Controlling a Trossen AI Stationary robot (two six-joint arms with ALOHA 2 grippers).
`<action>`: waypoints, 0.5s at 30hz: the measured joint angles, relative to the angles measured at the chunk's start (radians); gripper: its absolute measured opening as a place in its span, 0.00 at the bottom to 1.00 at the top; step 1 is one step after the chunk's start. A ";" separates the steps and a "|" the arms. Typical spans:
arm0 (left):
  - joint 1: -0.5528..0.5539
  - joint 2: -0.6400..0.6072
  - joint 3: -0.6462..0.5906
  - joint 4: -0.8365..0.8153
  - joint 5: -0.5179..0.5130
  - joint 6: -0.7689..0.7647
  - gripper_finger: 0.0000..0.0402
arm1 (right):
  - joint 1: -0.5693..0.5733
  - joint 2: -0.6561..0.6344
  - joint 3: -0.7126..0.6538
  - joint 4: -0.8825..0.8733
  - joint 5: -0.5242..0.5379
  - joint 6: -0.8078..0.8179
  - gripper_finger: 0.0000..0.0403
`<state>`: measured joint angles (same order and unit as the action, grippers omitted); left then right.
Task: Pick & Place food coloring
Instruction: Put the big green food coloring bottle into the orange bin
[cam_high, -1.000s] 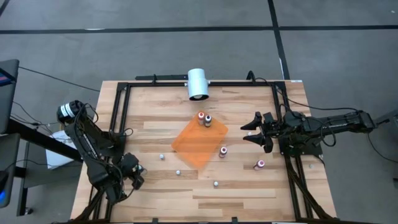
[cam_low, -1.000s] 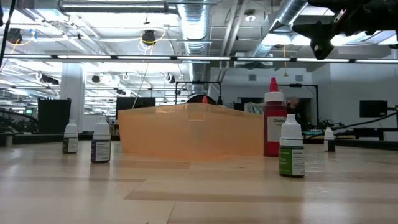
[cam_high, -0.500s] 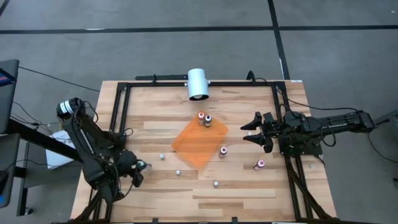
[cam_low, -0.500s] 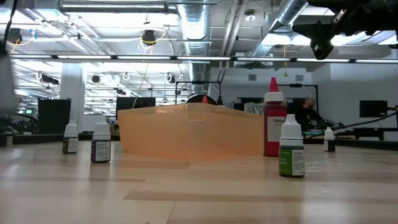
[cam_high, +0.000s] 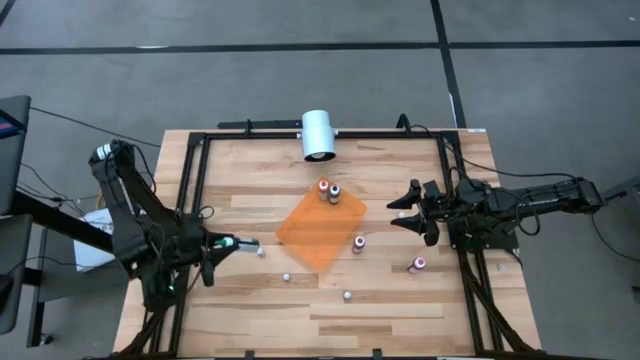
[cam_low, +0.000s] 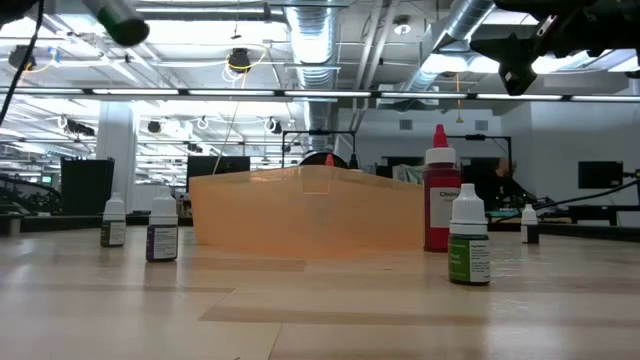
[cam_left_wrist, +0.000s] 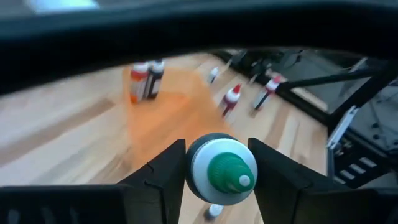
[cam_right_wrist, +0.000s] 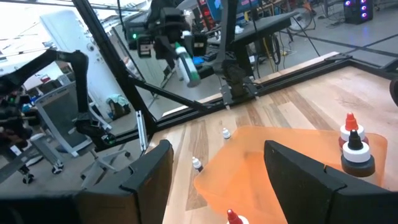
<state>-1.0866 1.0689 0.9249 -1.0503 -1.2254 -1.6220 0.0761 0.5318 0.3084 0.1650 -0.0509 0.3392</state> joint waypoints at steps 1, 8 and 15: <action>0.000 -0.013 0.000 0.015 -0.013 0.034 0.36 | 0.000 0.000 0.000 0.000 0.000 -0.002 0.59; 0.000 -0.070 0.000 0.086 -0.044 0.170 0.36 | 0.000 0.000 0.000 0.000 0.000 -0.010 0.59; 0.000 -0.073 0.000 0.105 -0.047 0.189 0.36 | 0.000 0.000 0.000 0.000 0.000 -0.010 0.59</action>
<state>-1.0866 0.9954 0.9249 -0.9450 -1.2728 -1.4334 0.0761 0.5320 0.3084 0.1650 -0.0509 0.3294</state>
